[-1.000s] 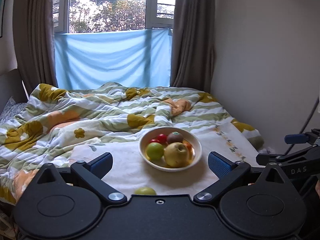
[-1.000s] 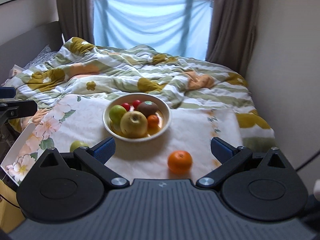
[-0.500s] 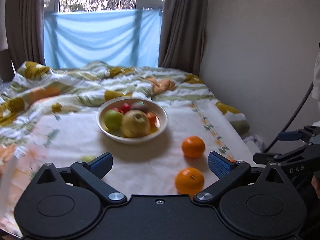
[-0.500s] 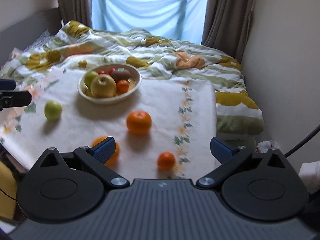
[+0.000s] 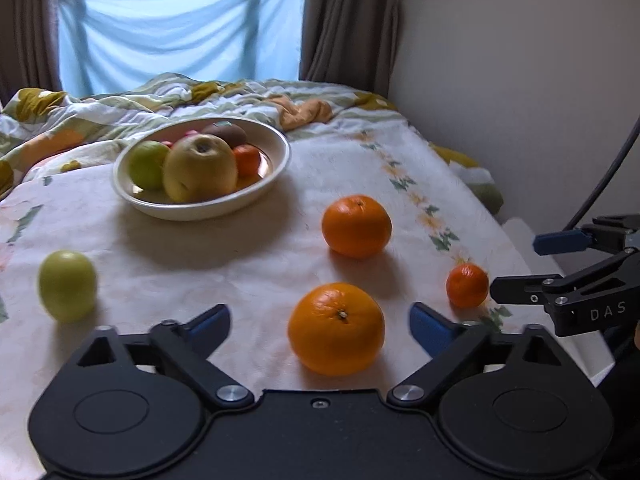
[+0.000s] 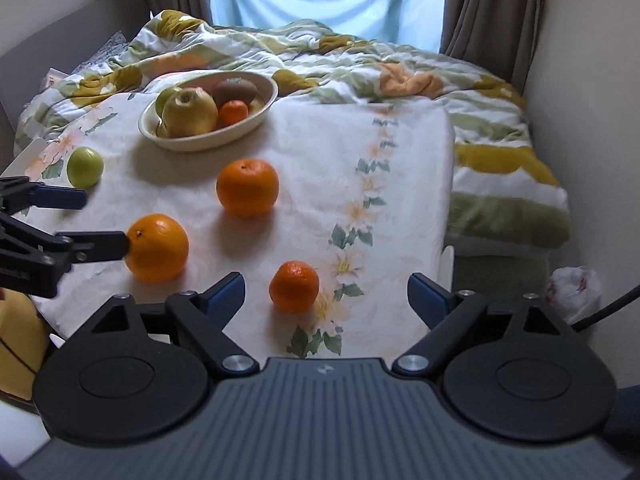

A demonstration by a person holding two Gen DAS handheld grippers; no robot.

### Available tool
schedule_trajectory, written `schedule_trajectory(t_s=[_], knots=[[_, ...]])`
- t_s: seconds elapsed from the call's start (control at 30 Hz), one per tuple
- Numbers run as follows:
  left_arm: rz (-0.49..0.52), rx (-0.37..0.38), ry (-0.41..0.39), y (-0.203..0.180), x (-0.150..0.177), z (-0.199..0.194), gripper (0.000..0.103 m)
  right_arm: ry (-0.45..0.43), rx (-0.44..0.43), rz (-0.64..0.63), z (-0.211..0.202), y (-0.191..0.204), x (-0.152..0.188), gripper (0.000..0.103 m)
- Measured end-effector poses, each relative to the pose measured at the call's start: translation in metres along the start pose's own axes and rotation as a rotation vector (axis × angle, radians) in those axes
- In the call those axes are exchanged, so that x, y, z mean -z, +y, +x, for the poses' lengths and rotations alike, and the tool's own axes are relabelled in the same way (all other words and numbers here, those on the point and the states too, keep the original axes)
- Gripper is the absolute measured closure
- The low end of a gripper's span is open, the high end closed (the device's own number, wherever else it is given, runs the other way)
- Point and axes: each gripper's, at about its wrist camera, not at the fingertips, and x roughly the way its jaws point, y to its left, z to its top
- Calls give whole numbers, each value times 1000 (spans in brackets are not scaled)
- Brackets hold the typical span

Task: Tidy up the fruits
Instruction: 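Grasp a large orange with the left gripper while the right grasps a tangerine, then carry the orange and tangerine over the white bowl with both grippers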

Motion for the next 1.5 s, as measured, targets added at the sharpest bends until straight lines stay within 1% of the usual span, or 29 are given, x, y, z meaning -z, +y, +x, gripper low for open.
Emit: schedule_trajectory(t_s=[0.03,0.1,0.17,0.2,0.27,0.3,0.57,0.83,0.93,0.97,1.07,1.2,1.4,1.5], knots=[[10,-3,8,-2,1,5,12,7,-10,-3,5,-1,1,1],[25,-6,19,-6,2,13,14,17,-25,-2,13,-2,2,7],[37,-3,32,-9,3,19,24,26,-41,-1,20,-3,3,9],[44,-6,41,-11,4,22,26,29,-46,-2,23,-3,4,11],[57,-9,59,-12,6,26,37,34,-54,-6,27,-2,4,14],[61,-10,58,-13,6,27,37,36,-58,-8,29,-2,4,17],[60,-20,58,-15,6,25,38,48,-78,-19,39,0,4,28],[35,-41,69,-11,8,22,38,55,-98,-37,43,3,3,33],[29,-49,68,-9,10,19,38,61,-107,-55,46,6,3,42],[23,-51,68,-8,10,18,38,64,-111,-61,47,7,3,52],[5,-55,64,-5,11,14,38,46,-107,-72,44,10,1,52],[-16,-63,39,-3,9,3,38,30,-118,-86,37,13,-3,52],[-40,-81,-8,-3,0,-23,38,3,-134,-108,24,20,-11,52],[-52,-97,-33,-2,-7,-38,38,-27,-145,-117,12,24,-18,52]])
